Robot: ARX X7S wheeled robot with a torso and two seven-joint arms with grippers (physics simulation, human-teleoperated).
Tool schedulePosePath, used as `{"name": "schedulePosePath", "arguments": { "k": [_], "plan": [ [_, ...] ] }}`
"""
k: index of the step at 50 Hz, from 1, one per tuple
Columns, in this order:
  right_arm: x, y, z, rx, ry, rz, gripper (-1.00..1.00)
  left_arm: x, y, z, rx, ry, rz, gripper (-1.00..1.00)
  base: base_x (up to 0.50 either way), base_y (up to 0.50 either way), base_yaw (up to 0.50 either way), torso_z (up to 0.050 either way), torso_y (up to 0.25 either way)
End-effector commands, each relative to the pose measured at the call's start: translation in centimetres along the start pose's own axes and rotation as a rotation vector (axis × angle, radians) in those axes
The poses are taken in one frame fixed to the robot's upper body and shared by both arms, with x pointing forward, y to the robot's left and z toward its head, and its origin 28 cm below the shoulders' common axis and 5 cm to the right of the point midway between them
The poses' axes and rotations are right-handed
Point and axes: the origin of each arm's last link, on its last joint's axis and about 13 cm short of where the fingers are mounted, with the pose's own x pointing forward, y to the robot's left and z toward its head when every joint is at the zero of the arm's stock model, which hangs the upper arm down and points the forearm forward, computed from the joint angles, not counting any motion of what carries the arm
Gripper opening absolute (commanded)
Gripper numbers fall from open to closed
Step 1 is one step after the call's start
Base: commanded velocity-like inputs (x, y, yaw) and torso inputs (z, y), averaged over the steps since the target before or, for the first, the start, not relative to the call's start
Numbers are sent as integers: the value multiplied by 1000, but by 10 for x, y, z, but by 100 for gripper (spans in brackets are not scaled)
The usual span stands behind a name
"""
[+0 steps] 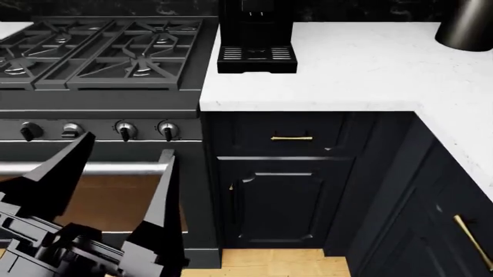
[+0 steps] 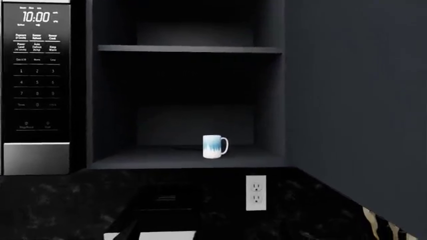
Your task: Pick the mug from the cabinet, place it under the coffee machine dispenser, and press the start button.
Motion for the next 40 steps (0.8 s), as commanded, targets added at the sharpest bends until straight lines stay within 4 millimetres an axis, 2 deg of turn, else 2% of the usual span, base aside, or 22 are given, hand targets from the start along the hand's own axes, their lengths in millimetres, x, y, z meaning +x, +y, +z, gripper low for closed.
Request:
{"name": "schedulePosePath", "arguments": {
  "k": [1, 40],
  "plan": [
    [0, 1, 0, 1, 11, -4, 100, -4, -1, 6, -2, -63, -19, 100, 0, 0, 0, 50, 0],
    [0, 1, 0, 1, 11, -4, 100, -8, -3, 14, 15, -104, -18, 100, 0, 0, 0, 50, 0]
  ]
}}
